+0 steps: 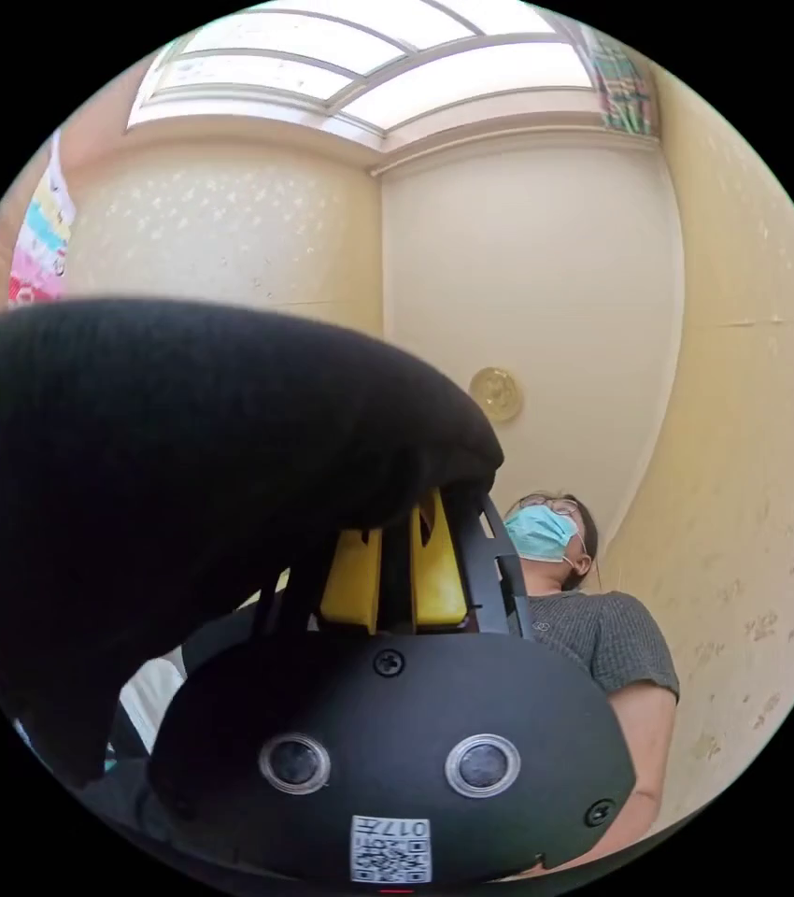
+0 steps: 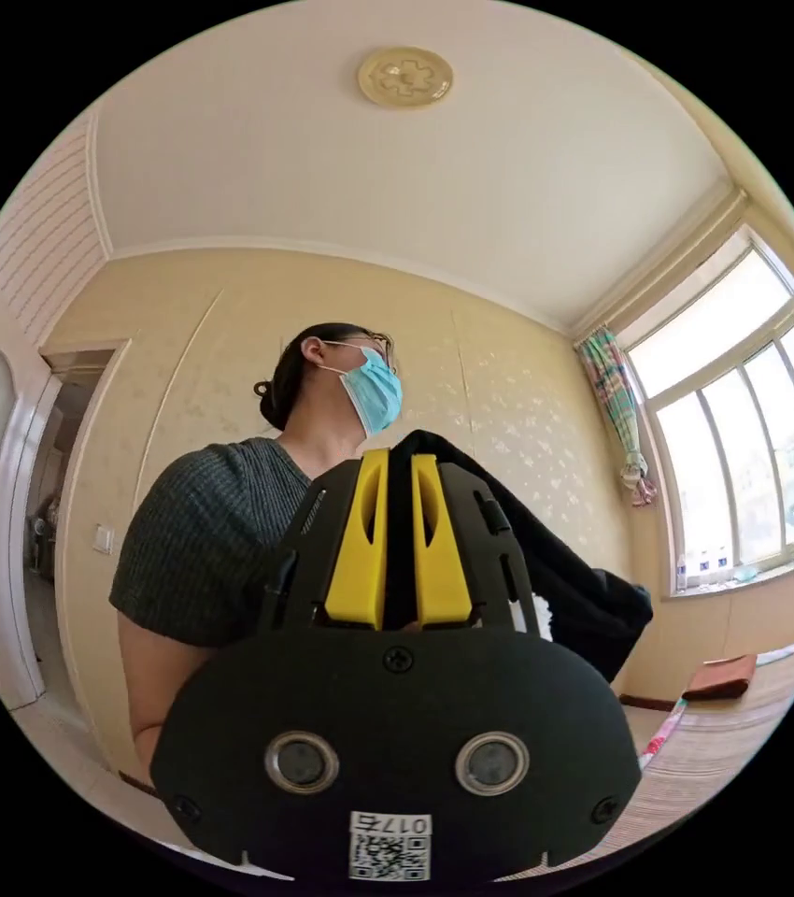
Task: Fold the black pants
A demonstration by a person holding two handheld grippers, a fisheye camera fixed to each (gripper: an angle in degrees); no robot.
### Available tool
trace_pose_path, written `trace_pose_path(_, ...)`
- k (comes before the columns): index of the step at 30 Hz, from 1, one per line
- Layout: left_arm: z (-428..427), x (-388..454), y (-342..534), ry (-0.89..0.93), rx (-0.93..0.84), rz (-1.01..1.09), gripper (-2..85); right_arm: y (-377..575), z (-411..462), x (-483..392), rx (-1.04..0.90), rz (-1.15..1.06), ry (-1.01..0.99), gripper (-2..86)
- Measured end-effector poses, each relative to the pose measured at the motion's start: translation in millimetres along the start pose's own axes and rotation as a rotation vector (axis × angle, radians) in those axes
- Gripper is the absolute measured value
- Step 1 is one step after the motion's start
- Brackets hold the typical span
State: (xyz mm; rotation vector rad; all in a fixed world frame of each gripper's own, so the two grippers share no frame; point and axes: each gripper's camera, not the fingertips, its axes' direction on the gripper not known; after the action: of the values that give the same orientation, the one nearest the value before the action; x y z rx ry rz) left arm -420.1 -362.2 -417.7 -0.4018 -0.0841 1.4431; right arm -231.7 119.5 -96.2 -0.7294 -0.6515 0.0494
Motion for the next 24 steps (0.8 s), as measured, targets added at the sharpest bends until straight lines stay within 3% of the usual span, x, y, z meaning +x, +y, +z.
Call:
trace_pose_path(2,19.8,39.3,-33.0,-0.001,-0.047,0.177,3.8,9.3,-9.8,14.0,-0.039,0.046,0.096,1.2)
trace_pose_path(5,51.2,87.1,-59.2,-0.024,-0.088,0.392,4.1,29.6,-28.2,62.7,-0.089,0.31,0.211,1.1)
trace_pose_path(10,120.3,125.7,-86.9,-0.009,-0.2,0.575,4.4,71.7,-44.7,107.1,-0.104,0.522,0.417,0.8)
trace_pose_path(16,203.7,102.8,-92.8,-0.116,-0.321,0.555,4.5,99.5,-89.6,95.9,0.147,0.541,0.61,1.2)
trace_pose_path(21,253.7,54.2,-82.6,-0.149,-0.545,0.465,4.5,78.9,-62.3,134.5,-0.075,0.695,0.91,6.4)
trace_pose_path(24,277.4,33.1,-72.5,-0.189,-0.658,0.416,4.5,58.9,-31.6,171.8,-0.182,0.679,1.037,11.0)
